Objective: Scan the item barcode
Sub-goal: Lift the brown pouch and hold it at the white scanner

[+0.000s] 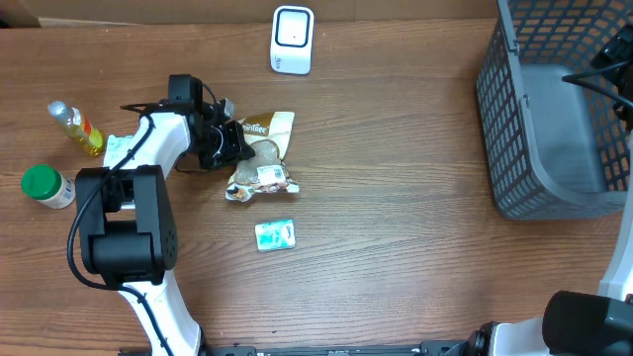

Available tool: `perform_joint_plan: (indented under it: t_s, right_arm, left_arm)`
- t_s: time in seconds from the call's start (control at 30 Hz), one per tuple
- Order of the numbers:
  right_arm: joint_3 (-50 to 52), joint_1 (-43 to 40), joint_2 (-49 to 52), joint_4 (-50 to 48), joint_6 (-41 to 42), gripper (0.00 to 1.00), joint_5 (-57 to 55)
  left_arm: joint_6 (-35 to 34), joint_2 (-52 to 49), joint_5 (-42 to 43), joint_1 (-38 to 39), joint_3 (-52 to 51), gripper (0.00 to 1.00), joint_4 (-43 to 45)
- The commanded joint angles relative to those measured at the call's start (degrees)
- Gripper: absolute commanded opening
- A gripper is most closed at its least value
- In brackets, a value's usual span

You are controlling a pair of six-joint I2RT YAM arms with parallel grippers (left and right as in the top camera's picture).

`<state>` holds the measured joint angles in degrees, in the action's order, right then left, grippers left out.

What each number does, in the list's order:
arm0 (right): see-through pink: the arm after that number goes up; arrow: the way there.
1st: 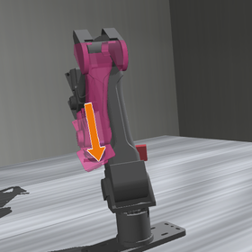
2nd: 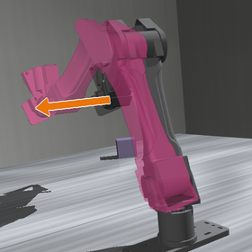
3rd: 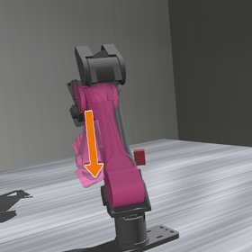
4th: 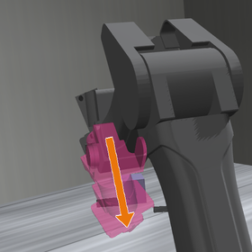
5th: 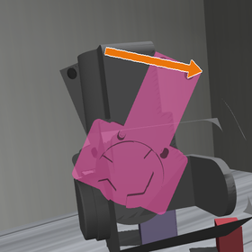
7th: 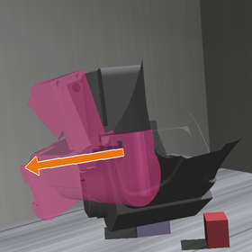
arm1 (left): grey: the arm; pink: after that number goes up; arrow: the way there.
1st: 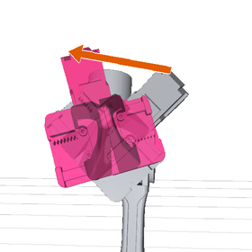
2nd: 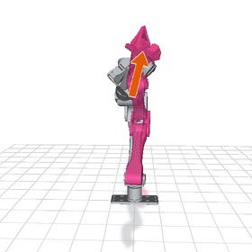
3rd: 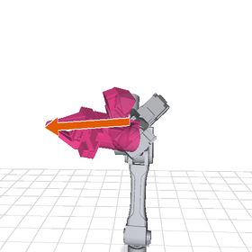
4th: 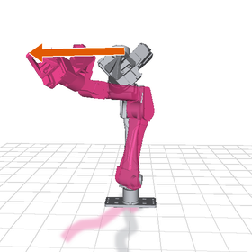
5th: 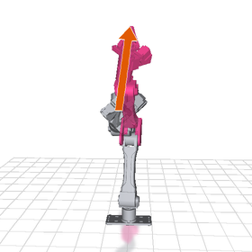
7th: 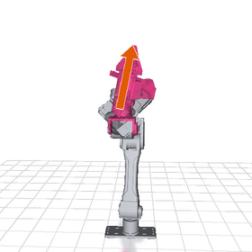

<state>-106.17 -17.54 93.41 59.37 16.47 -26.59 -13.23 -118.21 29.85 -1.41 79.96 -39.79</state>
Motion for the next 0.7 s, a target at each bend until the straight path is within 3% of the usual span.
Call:
perform_joint_plan:
  t_s: [0.0, 0.27, 0.43, 0.57, 0.67]
  right_arm:
    - [-0.31, 0.00, -0.07, -0.28, -0.24, 1.00, -0.81]
    - [-0.31, 0.00, -0.07, -0.28, -0.26, 1.00, -0.81]
    - [-0.31, 0.00, -0.07, -0.28, -0.24, 1.00, -0.81]
    - [-0.31, 0.00, -0.07, -0.28, -0.24, 1.00, -0.81]
    - [-0.31, 0.00, -0.07, -0.28, -0.24, 1.00, -0.81]
  left_arm:
    - [2.75, 2.10, 4.72, -1.07, 4.48, 0.04, 0.09]
    - [2.95, 17.66, -4.81, 0.52, 10.95, 0.04, 3.63]
    - [3.08, 28.26, -22.56, 6.12, 10.99, 0.04, 11.43]
    - [12.26, 31.41, -37.03, 13.68, 10.99, 0.04, 19.45]
    - [24.70, 30.42, -43.63, 18.93, 10.99, 0.04, 24.98]
